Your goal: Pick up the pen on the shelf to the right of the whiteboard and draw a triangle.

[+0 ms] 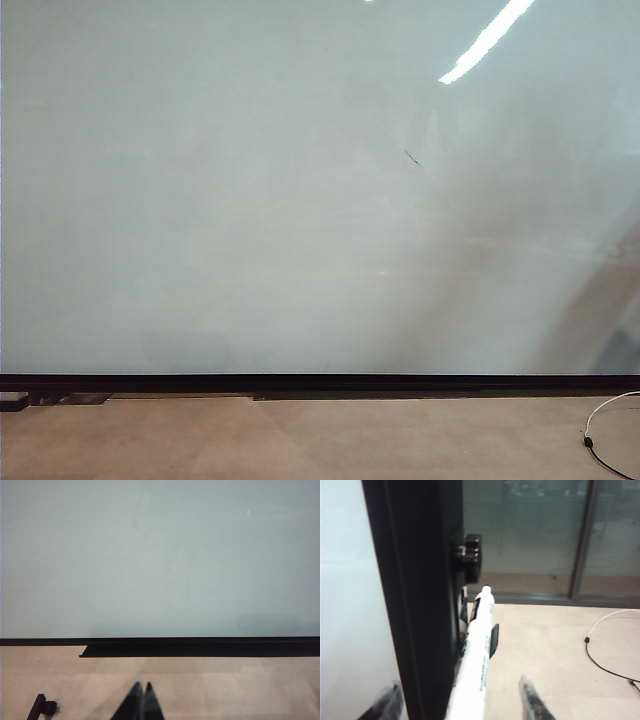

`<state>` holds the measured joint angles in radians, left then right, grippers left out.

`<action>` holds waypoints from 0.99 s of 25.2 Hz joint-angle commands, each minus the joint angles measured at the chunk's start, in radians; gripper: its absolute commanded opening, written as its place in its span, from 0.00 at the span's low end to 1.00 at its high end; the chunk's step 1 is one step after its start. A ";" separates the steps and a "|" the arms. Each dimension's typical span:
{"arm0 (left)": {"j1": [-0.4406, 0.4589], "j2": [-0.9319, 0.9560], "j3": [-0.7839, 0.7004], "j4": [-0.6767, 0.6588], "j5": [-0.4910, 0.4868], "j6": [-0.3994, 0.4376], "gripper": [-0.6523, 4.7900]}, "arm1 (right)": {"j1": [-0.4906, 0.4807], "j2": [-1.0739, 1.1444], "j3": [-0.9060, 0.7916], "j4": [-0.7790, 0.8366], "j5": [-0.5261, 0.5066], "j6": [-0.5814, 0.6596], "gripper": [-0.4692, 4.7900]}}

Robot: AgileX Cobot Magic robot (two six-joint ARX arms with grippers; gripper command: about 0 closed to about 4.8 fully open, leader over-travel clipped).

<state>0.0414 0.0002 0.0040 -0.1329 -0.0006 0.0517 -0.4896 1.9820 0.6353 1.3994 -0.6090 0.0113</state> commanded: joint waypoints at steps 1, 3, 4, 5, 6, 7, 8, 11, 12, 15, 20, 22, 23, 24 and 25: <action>0.000 0.000 0.003 0.006 0.004 0.000 0.11 | 0.001 -0.002 0.004 0.018 0.016 -0.012 0.64; 0.000 0.000 0.003 0.006 0.004 0.000 0.11 | 0.001 -0.002 0.004 0.018 0.016 -0.012 0.60; 0.000 0.000 0.003 0.007 0.004 0.000 0.11 | 0.001 -0.002 0.004 0.019 0.016 -0.012 0.60; 0.000 0.000 0.003 0.006 0.004 0.000 0.11 | 0.001 -0.002 0.005 0.019 0.016 -0.013 0.60; 0.000 0.000 0.003 0.006 0.004 0.000 0.11 | 0.001 -0.002 0.005 0.019 0.016 -0.013 0.60; 0.000 0.000 0.003 0.006 0.004 0.000 0.11 | 0.001 -0.002 0.006 0.019 0.016 -0.014 0.60; 0.000 0.000 0.003 0.006 0.004 0.000 0.11 | 0.001 -0.002 0.009 0.019 0.021 -0.016 0.60; 0.000 0.000 0.003 0.006 0.004 0.000 0.11 | 0.001 -0.002 0.017 0.019 0.027 -0.015 0.60; 0.000 0.000 0.003 0.007 0.004 0.000 0.11 | 0.001 -0.002 0.021 0.019 0.027 -0.015 0.60; 0.000 0.000 0.003 0.007 0.004 0.000 0.11 | 0.001 -0.002 0.024 0.019 0.028 -0.013 0.60; 0.000 0.000 0.003 0.007 0.004 0.000 0.11 | 0.001 -0.002 0.024 0.019 0.031 -0.013 0.56; 0.000 0.000 0.003 0.007 0.004 0.000 0.11 | 0.001 -0.002 0.024 0.019 0.031 -0.015 0.54; 0.000 0.000 0.003 0.007 0.004 0.000 0.11 | 0.001 -0.002 0.024 0.019 0.030 -0.015 0.52; 0.000 0.000 0.003 0.006 0.004 0.000 0.11 | 0.001 -0.002 0.024 0.019 0.030 -0.015 0.52; 0.000 0.000 0.003 0.006 0.004 0.000 0.11 | 0.001 -0.002 0.024 0.019 0.030 -0.015 0.52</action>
<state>0.0414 0.0002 0.0040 -0.1333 -0.0006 0.0517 -0.4881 1.9823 0.6559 1.4010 -0.5823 -0.0017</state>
